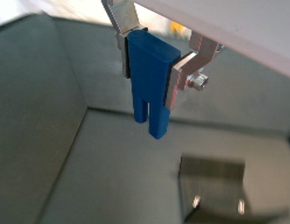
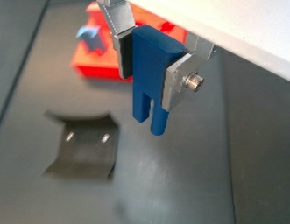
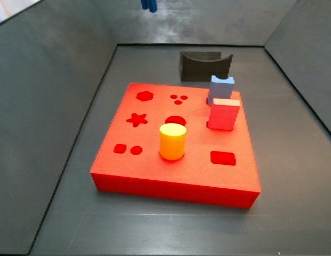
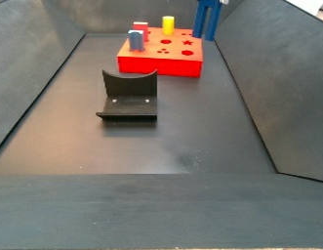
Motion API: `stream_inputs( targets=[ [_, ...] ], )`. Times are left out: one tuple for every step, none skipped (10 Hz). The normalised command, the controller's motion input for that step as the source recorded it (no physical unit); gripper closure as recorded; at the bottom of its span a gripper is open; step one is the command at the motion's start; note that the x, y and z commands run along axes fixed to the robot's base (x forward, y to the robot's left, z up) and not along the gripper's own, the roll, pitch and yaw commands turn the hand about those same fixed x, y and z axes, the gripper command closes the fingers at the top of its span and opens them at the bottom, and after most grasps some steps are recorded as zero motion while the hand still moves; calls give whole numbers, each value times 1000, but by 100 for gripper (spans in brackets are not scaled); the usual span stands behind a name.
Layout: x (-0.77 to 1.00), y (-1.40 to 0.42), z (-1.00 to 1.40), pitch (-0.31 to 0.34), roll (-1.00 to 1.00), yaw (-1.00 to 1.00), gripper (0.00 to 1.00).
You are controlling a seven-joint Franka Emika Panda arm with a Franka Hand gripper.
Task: Pick up the square-circle object. Move up. Rotate the square-circle object. Place the square-circle object on the fixture. Regrasp the square-circle object. Move to above the board. Insert the square-circle object.
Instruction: Rotate the square-circle object.
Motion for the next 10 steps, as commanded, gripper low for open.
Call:
stream_inputs(
  targets=[
    [32, 24, 28, 508, -776, -736, 100],
    [59, 17, 31, 435, -545, -484, 100],
    [82, 13, 9, 339, -356, -292, 100],
    [84, 15, -10, 245, -237, -169, 100],
    [28, 9, 0, 28, -28, -1000, 100],
    [3, 9, 1, 19, -23, -1000, 100],
    [0, 10, -2, 19, -24, -1000, 100],
    [0, 10, -2, 20, -25, -1000, 100],
    [0, 10, -2, 21, -27, -1000, 100],
    [1, 10, -2, 22, -28, -1000, 100]
  ],
)
